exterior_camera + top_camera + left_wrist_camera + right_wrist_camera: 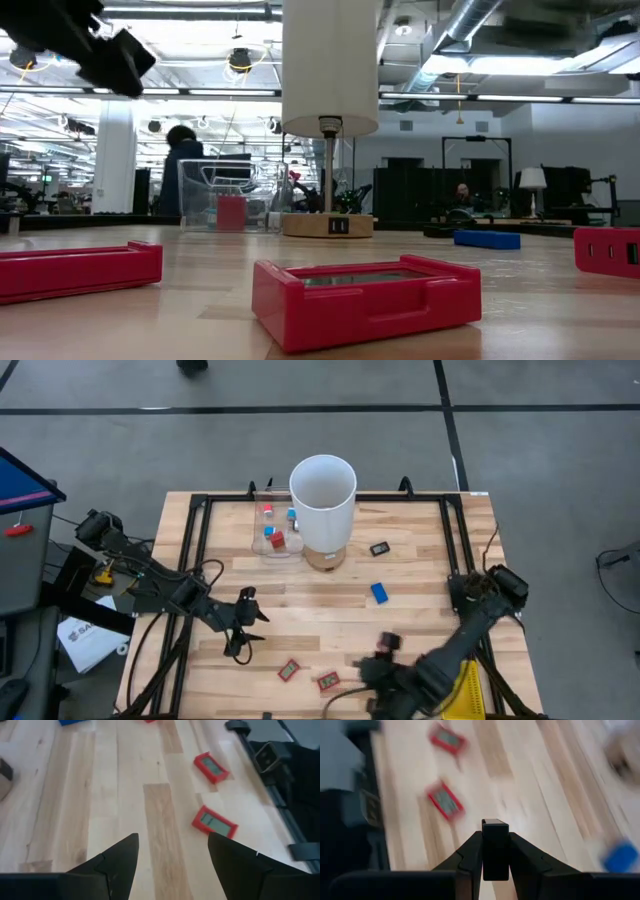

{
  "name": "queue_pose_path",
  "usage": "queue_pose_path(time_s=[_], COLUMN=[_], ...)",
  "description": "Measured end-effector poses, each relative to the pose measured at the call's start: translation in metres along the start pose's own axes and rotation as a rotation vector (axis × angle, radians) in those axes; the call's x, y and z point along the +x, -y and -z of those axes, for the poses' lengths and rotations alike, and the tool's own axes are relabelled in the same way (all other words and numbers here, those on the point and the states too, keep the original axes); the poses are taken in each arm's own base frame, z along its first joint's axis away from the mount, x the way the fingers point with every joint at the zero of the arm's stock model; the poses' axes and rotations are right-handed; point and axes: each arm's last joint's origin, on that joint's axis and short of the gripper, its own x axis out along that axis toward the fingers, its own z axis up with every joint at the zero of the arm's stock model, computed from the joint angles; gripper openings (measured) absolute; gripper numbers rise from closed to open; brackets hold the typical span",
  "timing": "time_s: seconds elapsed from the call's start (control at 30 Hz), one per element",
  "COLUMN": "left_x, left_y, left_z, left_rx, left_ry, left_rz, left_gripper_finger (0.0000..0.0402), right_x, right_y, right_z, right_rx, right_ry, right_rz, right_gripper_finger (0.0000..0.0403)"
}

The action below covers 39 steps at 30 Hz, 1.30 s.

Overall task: Pick & Place Office items
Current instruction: Put the bottom black digital timer into the yellow basket

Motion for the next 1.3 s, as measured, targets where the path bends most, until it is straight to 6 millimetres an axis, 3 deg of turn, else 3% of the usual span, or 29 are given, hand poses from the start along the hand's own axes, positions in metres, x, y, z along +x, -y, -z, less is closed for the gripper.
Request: queue_pose_path(time_s=[0.4, 0.63, 0.93, 1.3], left_x=[0.006, 0.006, 0.006, 0.006], left_y=[-0.005, -0.004, -0.004, -0.004], left_z=[0.006, 0.005, 0.004, 0.004], left_rx=[-0.024, -0.030, -0.005, 0.027], left_ry=[0.062, 0.078, 0.081, 0.081], left_rz=[-0.009, -0.003, -0.003, -0.004], left_gripper_finger=[0.0237, 0.0237, 0.0237, 0.0237], right_x=[-0.055, -0.070, -0.084, -0.082], right_y=[0.004, -0.003, -0.008, -0.007], right_z=[0.078, 0.100, 0.122, 0.131], right_rx=[0.456, 0.730, 0.801, 0.780], right_ry=[-0.139, -0.245, -0.449, -0.509], right_rz=[0.267, 0.294, 0.352, 0.398], right_gripper_finger=[0.0075, 0.0075, 0.0075, 0.0075])
